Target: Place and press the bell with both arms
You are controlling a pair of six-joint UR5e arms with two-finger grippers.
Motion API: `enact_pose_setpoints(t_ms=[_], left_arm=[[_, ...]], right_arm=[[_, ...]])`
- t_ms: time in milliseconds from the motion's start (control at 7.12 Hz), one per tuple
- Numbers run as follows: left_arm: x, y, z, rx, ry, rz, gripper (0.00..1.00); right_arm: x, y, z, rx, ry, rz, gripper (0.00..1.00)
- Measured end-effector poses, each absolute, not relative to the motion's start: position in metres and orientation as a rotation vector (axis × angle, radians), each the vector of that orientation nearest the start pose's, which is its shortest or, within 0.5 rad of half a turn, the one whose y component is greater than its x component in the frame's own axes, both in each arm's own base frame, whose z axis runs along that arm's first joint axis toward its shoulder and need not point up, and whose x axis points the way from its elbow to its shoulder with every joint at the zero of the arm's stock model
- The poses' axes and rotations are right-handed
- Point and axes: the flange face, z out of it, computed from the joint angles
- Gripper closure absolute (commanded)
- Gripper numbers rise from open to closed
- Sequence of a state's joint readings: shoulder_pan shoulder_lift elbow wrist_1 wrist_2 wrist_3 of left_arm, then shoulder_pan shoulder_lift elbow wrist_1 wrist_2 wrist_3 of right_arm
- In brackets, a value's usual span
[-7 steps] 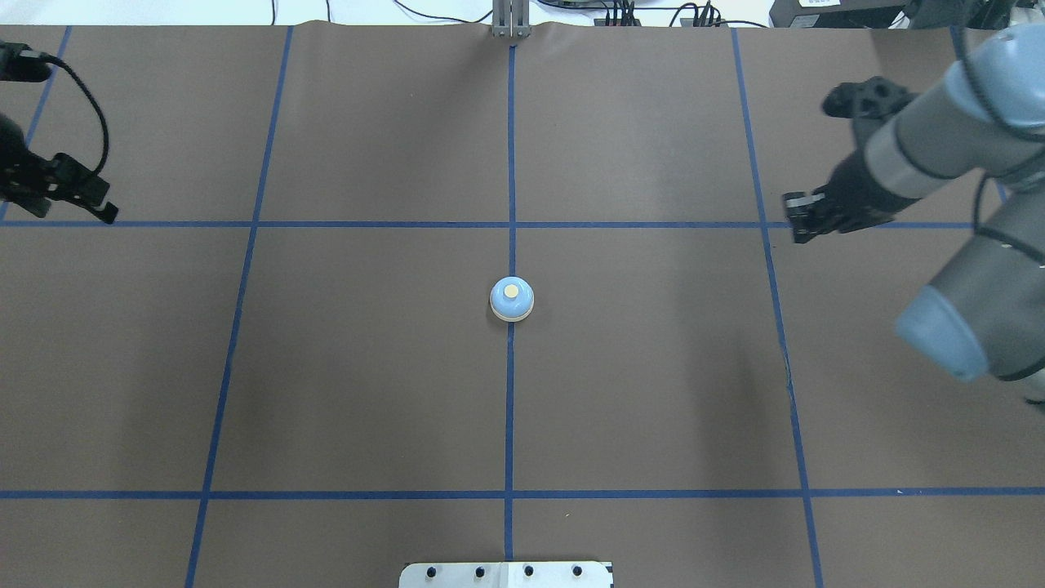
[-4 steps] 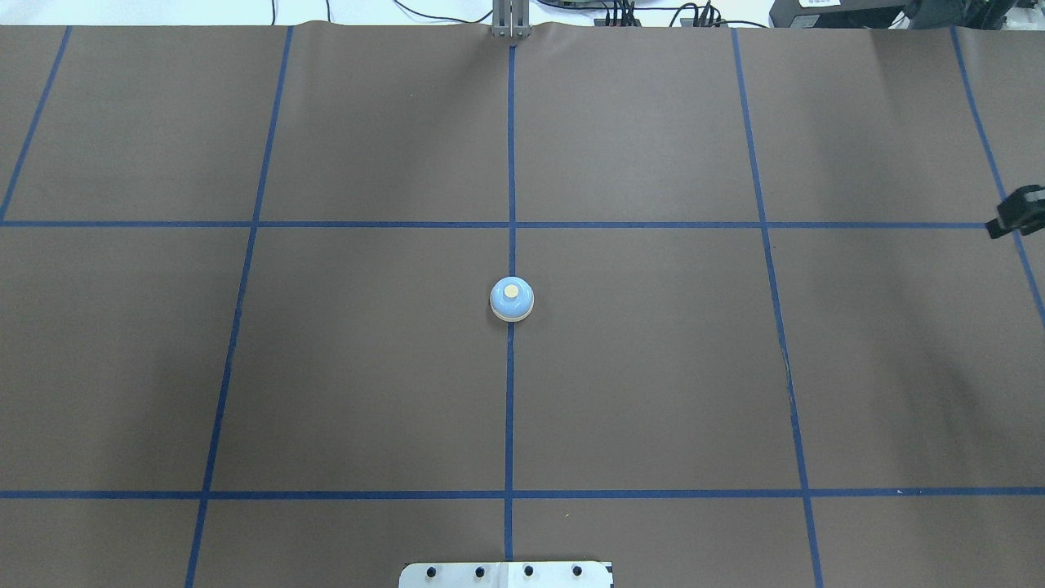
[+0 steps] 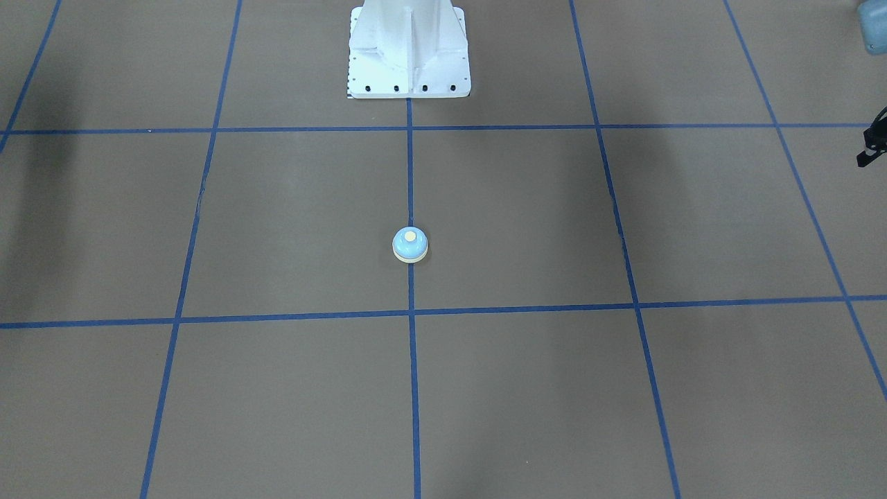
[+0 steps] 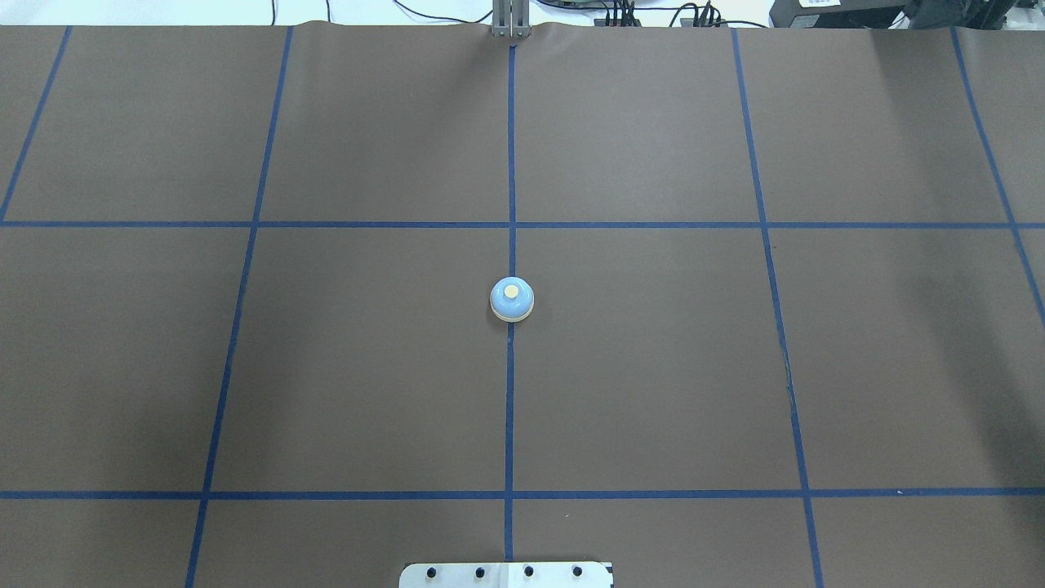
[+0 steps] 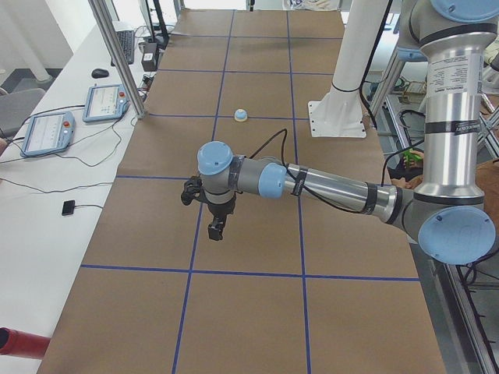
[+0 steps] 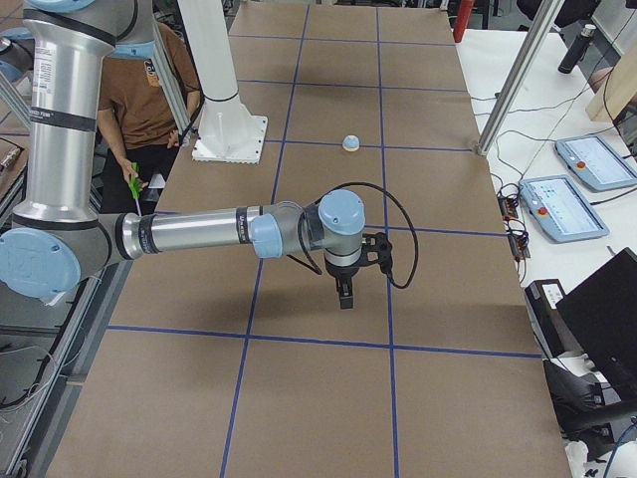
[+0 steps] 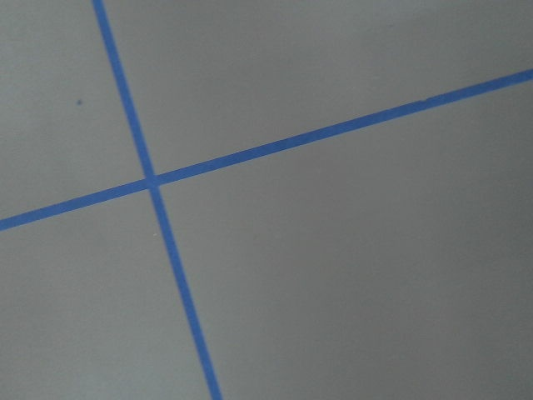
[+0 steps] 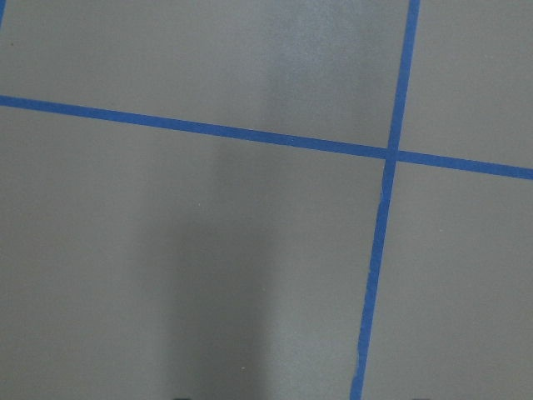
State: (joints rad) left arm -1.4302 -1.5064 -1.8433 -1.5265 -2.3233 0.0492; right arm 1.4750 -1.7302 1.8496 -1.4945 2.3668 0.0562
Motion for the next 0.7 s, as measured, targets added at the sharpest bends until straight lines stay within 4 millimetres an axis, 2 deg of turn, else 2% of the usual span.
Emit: enact_pose_setpoints(t_ms=[281,421,702], left_arm=[[0.0,-0.469,0.569,0.109,0.763,0.236,0.0],[-0.007,-0.468,0.581,0.094,0.763,0.217,0.0],[-0.035,-0.464,0.61,0.105,0.76,0.191,0.0]], right_arm=[[0.023,-0.44,0.586,0.13,-0.799,-0.122,0.0],[0.022,-0.443,0.586,0.132,-0.798,-0.123,0.0],[0.022,-0.451,0.586,0.133,-0.798,-0.123,0.0]])
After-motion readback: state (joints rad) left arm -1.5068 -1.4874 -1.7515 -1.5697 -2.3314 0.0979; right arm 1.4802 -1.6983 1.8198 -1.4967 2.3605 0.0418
